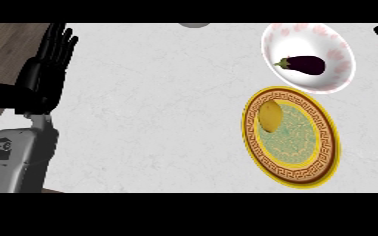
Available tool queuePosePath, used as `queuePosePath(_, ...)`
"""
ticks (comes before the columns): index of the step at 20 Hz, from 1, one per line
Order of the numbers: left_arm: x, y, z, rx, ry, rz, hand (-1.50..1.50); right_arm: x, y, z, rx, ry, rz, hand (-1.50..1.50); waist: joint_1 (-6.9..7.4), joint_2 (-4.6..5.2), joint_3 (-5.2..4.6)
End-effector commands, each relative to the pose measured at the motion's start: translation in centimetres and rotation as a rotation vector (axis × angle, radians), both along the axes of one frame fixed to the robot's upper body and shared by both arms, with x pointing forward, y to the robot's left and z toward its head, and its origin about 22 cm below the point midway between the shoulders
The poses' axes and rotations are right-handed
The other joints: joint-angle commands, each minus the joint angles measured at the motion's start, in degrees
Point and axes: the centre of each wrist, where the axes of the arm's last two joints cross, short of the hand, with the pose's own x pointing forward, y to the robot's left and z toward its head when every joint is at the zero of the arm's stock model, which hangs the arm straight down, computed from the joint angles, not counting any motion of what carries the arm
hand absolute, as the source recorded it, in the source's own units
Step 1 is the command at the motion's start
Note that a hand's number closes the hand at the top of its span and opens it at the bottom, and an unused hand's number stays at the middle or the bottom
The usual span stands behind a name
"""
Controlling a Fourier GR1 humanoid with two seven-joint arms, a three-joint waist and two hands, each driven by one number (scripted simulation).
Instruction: Pick the eggplant from the plate and place it in the bowl
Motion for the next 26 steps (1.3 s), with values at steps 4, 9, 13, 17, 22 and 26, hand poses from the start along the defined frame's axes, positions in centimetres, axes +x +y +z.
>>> queuePosePath(4, 0.1, 0.6, -0.3, -0.014, 0.013, 0.026, 0.0, 1.6, 3.0, -3.7, -0.021, 0.213, 0.284, 1.5, -1.69, -0.56, -0.01)
queuePosePath(9, 0.4, 1.3, 0.2, 0.009, 0.003, 0.054, 0.0, 2.7, 4.7, -6.5, -0.069, 0.168, 0.279, 1.5, -2.43, -0.59, 0.06)
queuePosePath(13, -0.2, 1.4, -0.8, -0.007, 0.022, 0.053, 0.0, 3.5, 4.8, -7.3, -0.135, 0.215, 0.196, 1.5, -2.68, -1.04, -0.03)
queuePosePath(17, 0.4, 0.5, -0.3, -0.007, 0.008, 0.042, 0.0, 4.1, 6.9, -11.9, -0.111, 0.314, 0.148, -1.5, -2.61, -0.57, 0.04)
queuePosePath(22, -0.6, 1.1, -1.2, 0.002, 0.004, 0.053, 0.0, 3.6, 7.2, -15.4, 0.057, 0.467, 0.192, -1.5, -2.75, -0.83, 0.07)
queuePosePath(26, -0.2, 1.9, -0.8, -0.017, 0.01, 0.061, 0.0, 4.1, 7.9, -15.1, 0.256, 0.456, 0.199, -1.5, -3.03, -0.63, 0.11)
